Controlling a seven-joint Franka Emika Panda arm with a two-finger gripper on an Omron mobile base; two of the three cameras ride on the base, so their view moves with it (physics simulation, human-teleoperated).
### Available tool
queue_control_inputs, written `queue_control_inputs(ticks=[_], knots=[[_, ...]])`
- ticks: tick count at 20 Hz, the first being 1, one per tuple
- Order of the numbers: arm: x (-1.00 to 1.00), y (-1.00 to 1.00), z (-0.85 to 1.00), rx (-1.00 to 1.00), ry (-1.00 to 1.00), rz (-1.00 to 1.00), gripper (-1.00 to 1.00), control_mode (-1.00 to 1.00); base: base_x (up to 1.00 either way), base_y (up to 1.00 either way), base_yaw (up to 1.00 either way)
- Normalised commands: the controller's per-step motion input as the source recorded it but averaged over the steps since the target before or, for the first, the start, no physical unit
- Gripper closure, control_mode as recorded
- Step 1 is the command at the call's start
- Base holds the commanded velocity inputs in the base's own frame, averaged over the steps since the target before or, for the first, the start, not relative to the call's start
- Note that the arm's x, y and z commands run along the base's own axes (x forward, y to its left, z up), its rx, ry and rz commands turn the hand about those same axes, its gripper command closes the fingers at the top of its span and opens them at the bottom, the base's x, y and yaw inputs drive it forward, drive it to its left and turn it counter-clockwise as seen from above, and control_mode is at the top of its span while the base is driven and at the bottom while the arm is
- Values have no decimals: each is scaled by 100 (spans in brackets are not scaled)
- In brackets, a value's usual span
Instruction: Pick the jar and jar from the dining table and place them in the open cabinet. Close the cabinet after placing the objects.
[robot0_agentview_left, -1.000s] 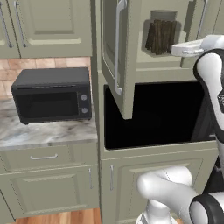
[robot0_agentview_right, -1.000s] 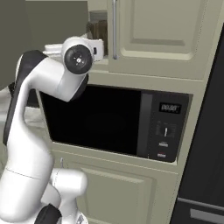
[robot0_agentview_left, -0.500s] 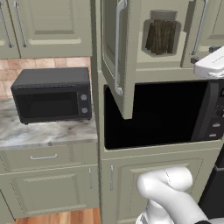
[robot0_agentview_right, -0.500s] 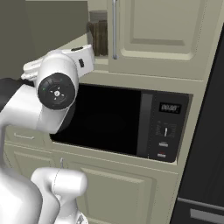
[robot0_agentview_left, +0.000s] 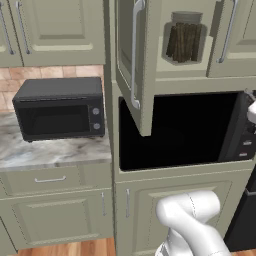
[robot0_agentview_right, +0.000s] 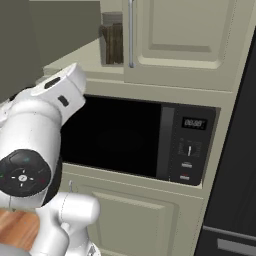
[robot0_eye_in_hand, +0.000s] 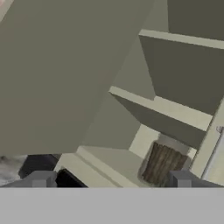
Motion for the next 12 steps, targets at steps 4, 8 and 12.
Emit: queue_control_inputs(ticks=[4,8,12], knots=[[-100,25,0,-29,-12,1,-100,-100,0,0,0],[-81,60,-1,-37,-11,5,-100,-100,0,0,0],[-65,77,-2,-40,-10,6,-100,-100,0,0,0]])
